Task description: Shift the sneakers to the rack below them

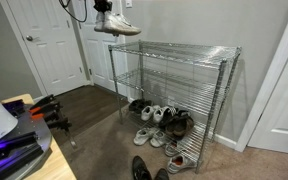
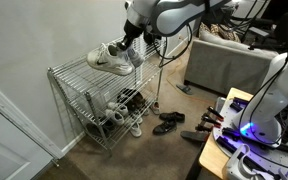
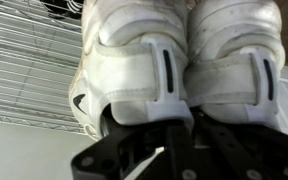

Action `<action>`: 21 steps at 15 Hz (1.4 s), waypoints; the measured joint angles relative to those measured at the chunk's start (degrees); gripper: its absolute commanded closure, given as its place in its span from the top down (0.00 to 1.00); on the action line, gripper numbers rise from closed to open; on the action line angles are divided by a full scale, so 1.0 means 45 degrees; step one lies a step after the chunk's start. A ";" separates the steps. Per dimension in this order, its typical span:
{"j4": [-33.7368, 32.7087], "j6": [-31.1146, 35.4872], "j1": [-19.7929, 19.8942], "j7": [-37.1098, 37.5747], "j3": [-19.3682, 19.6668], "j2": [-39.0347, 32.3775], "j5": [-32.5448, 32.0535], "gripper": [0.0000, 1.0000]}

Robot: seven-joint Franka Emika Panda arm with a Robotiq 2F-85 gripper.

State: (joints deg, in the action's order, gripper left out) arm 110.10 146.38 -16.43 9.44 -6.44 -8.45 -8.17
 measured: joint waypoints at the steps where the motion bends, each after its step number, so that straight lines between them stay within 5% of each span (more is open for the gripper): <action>1: 0.0236 -0.0374 0.0000 0.0000 -0.0082 0.0330 0.0000 0.02; 12: 0.0084 -1.1057 0.0352 -0.0022 -0.0680 0.4042 -0.0088 0.02; 16: 0.0218 -1.0756 0.0843 -0.0160 -0.0567 0.3236 0.0022 0.02; 21: 0.0808 -0.7052 0.1541 -0.0216 -0.0099 0.0686 -0.0021 0.02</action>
State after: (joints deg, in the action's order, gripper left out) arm 113.74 114.64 -9.49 8.47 -6.88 -5.36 -8.27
